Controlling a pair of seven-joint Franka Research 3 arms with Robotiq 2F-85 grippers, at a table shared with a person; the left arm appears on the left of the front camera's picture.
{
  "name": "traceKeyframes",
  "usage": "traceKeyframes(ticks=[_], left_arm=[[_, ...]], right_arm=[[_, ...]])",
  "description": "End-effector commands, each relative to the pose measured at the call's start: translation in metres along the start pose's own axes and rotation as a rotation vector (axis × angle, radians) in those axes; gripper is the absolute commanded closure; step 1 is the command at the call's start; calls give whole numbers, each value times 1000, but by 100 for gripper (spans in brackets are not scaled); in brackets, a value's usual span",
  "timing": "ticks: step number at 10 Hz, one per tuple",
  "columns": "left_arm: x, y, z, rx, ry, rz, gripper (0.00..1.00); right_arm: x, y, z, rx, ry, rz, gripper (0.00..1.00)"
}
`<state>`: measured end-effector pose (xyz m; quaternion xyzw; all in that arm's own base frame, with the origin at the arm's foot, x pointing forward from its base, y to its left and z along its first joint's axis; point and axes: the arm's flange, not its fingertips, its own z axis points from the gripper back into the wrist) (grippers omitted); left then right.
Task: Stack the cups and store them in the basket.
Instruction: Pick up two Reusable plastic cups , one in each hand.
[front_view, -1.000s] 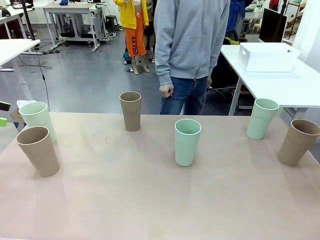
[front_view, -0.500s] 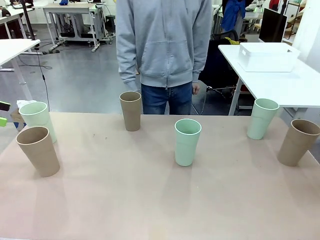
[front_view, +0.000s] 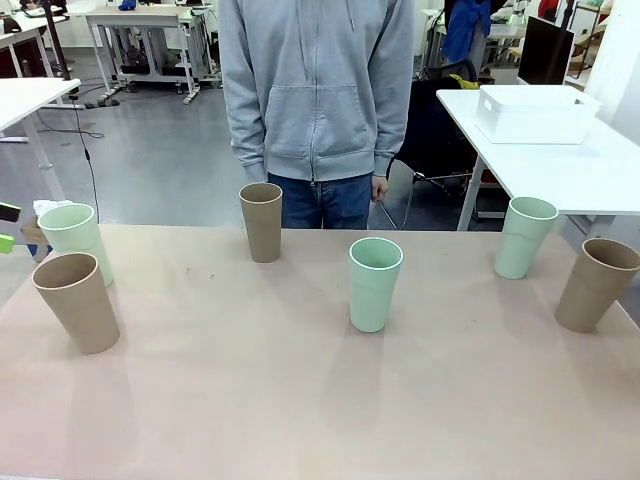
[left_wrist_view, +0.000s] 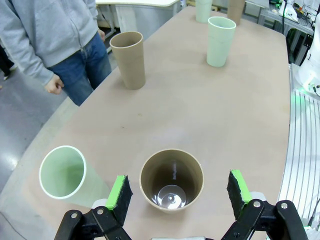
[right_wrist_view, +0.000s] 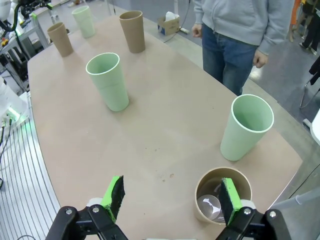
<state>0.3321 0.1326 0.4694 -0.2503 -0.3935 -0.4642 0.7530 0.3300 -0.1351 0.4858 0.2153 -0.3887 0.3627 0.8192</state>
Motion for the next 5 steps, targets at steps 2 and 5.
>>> traceKeyframes(ticks=[2, 5], left_arm=[[1, 1, -1, -3, -16, -15, 0], [1, 1, -1, -3, -16, -15, 0]], right_arm=[[2, -4, 1, 5, -28, 22, 0], [2, -4, 1, 5, -28, 22, 0]])
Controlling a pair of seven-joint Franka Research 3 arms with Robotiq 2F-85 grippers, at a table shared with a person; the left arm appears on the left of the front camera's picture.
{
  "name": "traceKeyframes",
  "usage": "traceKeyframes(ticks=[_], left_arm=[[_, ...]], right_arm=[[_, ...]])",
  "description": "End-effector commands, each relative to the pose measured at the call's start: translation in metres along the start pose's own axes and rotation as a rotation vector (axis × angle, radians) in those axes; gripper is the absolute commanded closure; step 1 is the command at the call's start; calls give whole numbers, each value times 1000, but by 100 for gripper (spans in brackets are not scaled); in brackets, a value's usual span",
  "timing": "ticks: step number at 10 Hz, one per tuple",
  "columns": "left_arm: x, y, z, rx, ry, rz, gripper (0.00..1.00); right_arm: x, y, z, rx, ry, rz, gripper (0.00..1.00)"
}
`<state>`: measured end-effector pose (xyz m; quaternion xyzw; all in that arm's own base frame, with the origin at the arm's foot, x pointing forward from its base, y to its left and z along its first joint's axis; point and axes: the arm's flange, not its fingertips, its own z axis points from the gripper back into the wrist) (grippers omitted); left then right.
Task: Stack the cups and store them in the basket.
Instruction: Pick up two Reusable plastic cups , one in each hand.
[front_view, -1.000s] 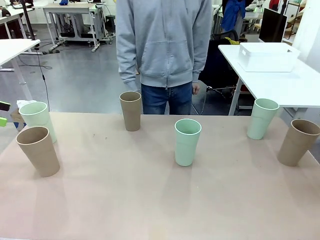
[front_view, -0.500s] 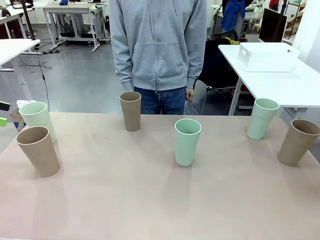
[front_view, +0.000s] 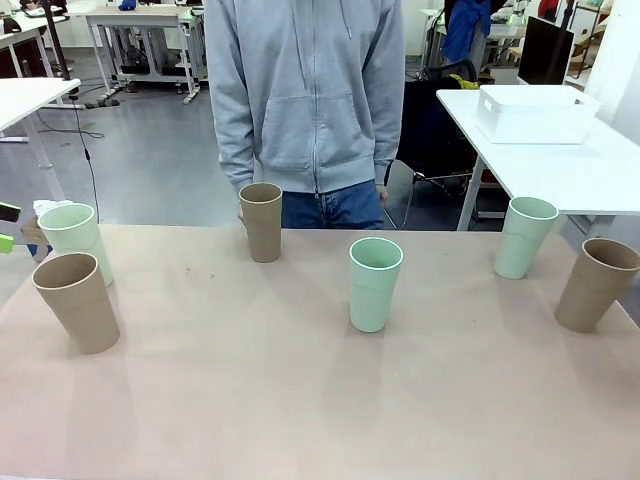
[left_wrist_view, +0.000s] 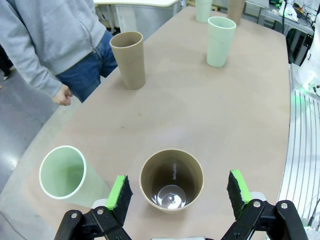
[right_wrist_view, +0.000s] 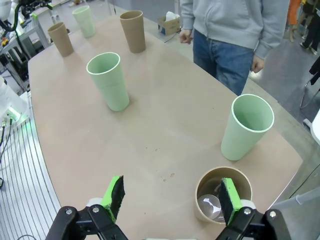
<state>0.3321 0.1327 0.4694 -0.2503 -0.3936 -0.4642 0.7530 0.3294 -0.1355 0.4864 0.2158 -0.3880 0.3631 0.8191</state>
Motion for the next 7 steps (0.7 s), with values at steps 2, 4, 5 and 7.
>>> traceKeyframes(ticks=[2, 4, 5, 7], left_arm=[[1, 1, -1, -3, -16, -15, 0], [1, 1, -1, -3, -16, -15, 0], [1, 1, -1, -3, -16, -15, 0], [1, 1, -1, -3, -16, -15, 0]], right_arm=[[2, -4, 0, 4, -29, 22, 0], [2, -4, 0, 4, -29, 22, 0], [2, -4, 0, 4, -29, 22, 0], [2, -4, 0, 4, -29, 22, 0]])
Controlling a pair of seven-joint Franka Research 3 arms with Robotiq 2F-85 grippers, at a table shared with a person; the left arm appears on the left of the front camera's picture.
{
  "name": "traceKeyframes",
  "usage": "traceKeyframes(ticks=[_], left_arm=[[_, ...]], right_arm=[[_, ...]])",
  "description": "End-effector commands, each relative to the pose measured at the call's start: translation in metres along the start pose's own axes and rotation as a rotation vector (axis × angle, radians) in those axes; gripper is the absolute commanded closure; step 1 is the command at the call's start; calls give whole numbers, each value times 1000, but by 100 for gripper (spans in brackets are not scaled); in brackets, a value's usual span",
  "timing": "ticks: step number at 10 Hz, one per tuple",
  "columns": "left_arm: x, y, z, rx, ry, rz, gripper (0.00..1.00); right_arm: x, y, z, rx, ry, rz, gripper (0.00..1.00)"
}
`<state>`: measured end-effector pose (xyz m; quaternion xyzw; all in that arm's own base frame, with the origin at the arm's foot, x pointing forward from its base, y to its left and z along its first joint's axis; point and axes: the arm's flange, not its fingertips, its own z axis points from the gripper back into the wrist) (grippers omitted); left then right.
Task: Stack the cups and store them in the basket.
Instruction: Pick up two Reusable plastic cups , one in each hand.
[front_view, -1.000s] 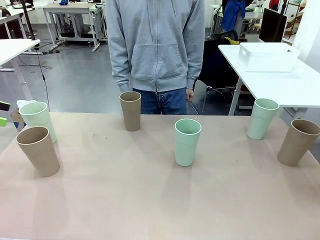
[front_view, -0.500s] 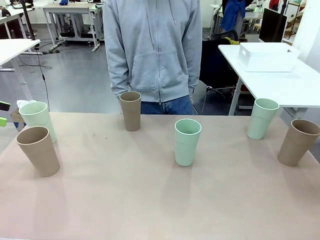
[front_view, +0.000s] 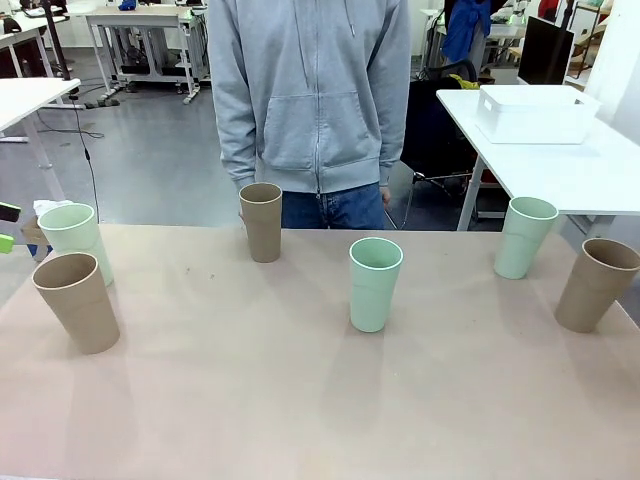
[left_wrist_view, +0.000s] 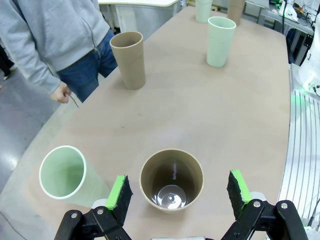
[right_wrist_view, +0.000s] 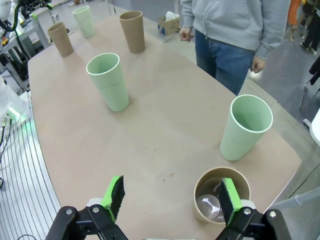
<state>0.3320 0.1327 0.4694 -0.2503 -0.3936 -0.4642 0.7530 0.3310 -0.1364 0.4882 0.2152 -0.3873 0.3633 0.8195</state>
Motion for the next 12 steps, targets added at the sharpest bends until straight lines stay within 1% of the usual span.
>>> traceKeyframes(ticks=[1, 4, 5, 6, 8, 9, 10, 12], left_arm=[[1, 1, -1, -3, -16, -15, 0], [1, 1, -1, -3, -16, -15, 0], [0, 0, 0, 0, 0, 0, 0], [5, 27, -4, 8, 9, -42, 0], [17, 72, 0, -40, -12, -57, 0], [18, 90, 6, -105, -46, -54, 0], [12, 108, 12, -172, -87, -50, 0], [-15, 151, 23, -202, -184, -45, 0]], right_arm=[[0, -2, -1, 4, -31, 22, 0], [0, -2, -1, 4, -31, 22, 0], [0, 0, 0, 0, 0, 0, 0], [6, -20, 3, 15, 3, -8, 0], [19, -68, -2, 104, -52, -8, 0], [13, -91, 3, 170, -77, -4, 0], [5, -114, 4, 208, -115, 10, 0], [-22, -161, 6, 235, -204, 49, 0]])
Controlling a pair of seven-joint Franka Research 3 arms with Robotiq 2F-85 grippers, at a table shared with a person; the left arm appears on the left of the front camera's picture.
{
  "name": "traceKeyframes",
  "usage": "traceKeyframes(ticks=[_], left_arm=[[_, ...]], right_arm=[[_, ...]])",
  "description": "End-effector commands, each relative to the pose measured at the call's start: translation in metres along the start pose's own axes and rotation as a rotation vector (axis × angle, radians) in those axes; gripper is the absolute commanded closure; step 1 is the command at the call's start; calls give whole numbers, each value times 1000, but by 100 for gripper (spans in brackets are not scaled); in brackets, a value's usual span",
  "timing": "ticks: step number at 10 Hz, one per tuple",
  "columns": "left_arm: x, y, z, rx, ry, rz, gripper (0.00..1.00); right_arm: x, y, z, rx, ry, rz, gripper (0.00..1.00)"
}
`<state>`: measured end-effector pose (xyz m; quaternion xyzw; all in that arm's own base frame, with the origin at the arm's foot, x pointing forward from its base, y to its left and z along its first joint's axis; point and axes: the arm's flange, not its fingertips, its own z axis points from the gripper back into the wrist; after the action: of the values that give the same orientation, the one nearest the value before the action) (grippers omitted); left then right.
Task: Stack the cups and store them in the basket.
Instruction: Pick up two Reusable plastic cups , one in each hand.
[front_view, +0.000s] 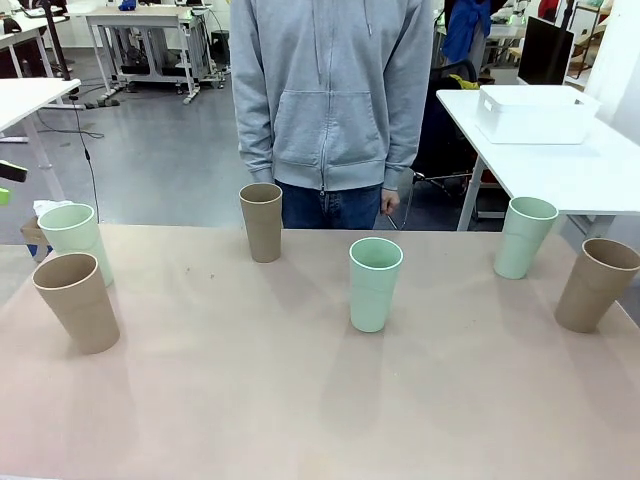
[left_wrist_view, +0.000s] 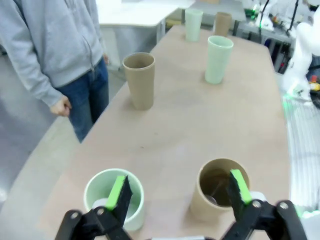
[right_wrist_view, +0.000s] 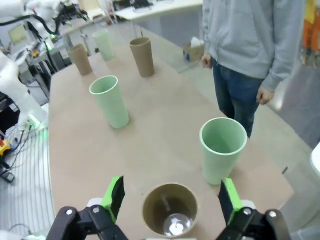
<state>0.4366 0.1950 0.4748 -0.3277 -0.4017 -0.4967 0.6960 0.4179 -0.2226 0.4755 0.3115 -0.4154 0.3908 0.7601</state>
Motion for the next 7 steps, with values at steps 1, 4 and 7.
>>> traceKeyframes(ticks=[1, 4, 7], left_arm=[[-33, 42, 27, -43, -124, 4, 0], [-93, 79, 38, -105, -301, -56, 0], [-115, 90, 18, -88, -281, 6, 0]], right_arm=[[-28, -55, 13, 77, -100, 28, 0], [-71, -90, 19, 184, -189, 75, 0], [-92, -95, -4, 141, -211, 18, 0]])
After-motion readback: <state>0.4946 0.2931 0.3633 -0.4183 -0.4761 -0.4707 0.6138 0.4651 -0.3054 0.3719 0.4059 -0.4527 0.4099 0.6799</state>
